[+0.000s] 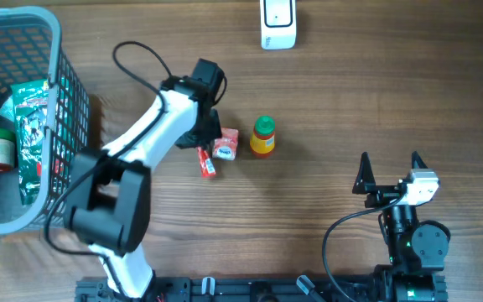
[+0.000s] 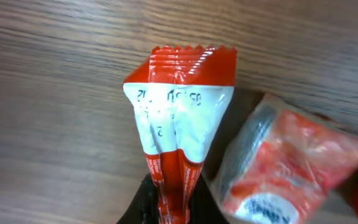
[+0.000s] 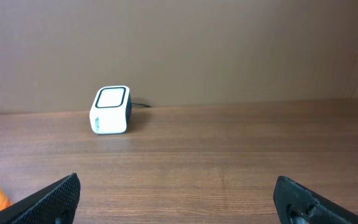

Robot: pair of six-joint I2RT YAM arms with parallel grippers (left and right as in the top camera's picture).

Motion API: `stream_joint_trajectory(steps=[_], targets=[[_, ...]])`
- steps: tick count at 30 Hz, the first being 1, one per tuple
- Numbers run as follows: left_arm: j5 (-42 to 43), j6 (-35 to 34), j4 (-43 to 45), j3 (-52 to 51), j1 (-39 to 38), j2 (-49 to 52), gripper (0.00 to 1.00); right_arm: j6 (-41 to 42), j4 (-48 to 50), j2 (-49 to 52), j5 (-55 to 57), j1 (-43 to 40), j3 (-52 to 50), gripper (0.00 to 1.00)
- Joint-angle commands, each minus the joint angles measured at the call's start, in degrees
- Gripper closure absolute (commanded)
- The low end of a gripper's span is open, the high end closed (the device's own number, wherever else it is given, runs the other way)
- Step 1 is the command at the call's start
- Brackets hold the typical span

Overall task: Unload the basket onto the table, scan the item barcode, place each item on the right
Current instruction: 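Place the red stick packet on the table left of the snack packet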

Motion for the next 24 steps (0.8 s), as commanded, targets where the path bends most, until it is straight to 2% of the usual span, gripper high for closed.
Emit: stream_joint_trajectory(steps=[1,2,3,4,5,7,13,16,18,19,24], targets=[[-1.2,0.7,0.9,0.4,-1.2,1.2,0.96,-0.5,0.1,-0.1,-0.7,0.3,0.0,0.0],[-1.2,0.7,1.1,0.4,-1.4,1.2,0.96,-0.5,0.1,-0.1,-0.7,0.3,0.0,0.0],[-1.2,0.7,1.3,0.4,-1.5,1.2,0.89,-0.5,0.1,-0.1,-0.7,0.3,0.0,0.0],[-1.4,0.7,1.3,0.4,-1.5,1.1,0.71,-0.5,0.1,-0.1,-0.7,0.3,0.0,0.0],[-2.7,0.7,0.7,0.6,-1.5,1.1,0.63,-0.5,0.1,-0.1,-0.7,0.3,0.0,0.0],[-6.3,0.7,-1.3,1.5,-1.4,0.5,0.54,-0.5,0.1,-0.1,-0.7,0.3,0.0,0.0],[-12.7,0.1,-8.0,7.5,-1.4,-3.9,0.51,-0.5,0.1,-0.1,-0.7,0.3,0.0,0.0],[-15.8,-2.7,-11.0,12.8,-1.4,-7.9,0.45,-0.5,0.1,-0.1,-0.7,0.3,0.0,0.0],[-17.3,-4.4,-11.6,16.8,-1.4,-11.7,0.07,-0.5,0.1,-0.1,-0.7,0.3,0.0,0.0],[-18.0,-5.5,-11.5,18.4,-1.4,-13.6,0.0,-0.5,0.1,-0.1,-0.7,0.3,0.0,0.0],[-23.2,-10.8,-8.5,22.8,0.7,-22.8,0.0,-0.5,0.1,-0.1,-0.7,0.3,0.0,0.0]])
